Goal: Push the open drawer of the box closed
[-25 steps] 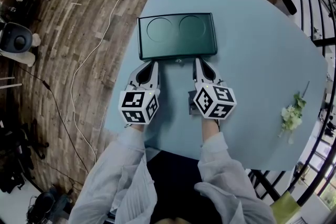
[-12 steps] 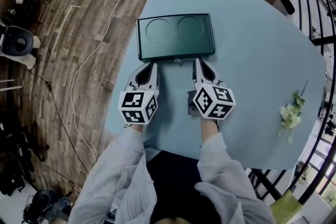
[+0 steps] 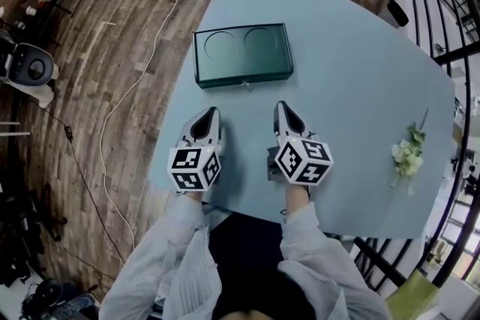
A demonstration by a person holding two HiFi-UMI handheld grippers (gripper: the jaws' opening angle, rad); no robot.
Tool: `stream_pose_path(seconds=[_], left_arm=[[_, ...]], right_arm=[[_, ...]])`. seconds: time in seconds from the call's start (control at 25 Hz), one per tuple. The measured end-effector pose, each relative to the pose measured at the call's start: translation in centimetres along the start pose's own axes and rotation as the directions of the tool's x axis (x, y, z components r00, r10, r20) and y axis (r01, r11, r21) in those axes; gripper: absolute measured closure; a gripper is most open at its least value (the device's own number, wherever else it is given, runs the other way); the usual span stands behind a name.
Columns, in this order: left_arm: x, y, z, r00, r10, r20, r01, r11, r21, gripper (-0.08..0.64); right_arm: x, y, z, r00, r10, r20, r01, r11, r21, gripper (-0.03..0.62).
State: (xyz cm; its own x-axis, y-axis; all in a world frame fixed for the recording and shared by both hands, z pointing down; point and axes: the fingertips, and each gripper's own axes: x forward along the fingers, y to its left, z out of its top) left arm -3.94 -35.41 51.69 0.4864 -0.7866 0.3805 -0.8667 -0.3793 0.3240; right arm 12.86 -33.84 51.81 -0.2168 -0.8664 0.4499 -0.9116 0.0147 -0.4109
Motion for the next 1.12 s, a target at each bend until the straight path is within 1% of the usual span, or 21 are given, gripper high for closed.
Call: stream_pose_path(seconds=[0.16,0.4,0.68,0.84,1.12], left_arm=[[-2.1,-1.3,0.1,1.000,-0.014,0.026,0.014,1.000,0.001,0.543],[-5.1,-3.3,0.2,0.998,-0.036,0.058,0.035,0.999,0.019,0.543],[-7.8,-4.8,1.0,0.994,-0.060,0.095,0.056,0.998,0.043,0.543],[-9.0,-6.2,1.4,0.988,-0.101,0.117,0.091,0.992,0.089,0.543],[-10.8,-9.1,2.7,0.964,-0.204,0.173,0.176,0.971,0.163,0.545]], right_arm=[[-2.7,0.5,-0.2,1.000,0.007,0.017,-0.007,1.000,-0.008,0.584],[-6.4,1.0,-0.3,0.999,0.022,0.046,-0.020,0.999,-0.047,0.584],[-9.9,1.6,-0.2,0.995,0.052,0.089,-0.041,0.992,-0.121,0.586],[-11.7,2.0,-0.2,0.992,0.065,0.106,-0.049,0.987,-0.155,0.586],[-15.0,2.2,0.6,0.986,0.085,0.144,-0.053,0.976,-0.212,0.586]])
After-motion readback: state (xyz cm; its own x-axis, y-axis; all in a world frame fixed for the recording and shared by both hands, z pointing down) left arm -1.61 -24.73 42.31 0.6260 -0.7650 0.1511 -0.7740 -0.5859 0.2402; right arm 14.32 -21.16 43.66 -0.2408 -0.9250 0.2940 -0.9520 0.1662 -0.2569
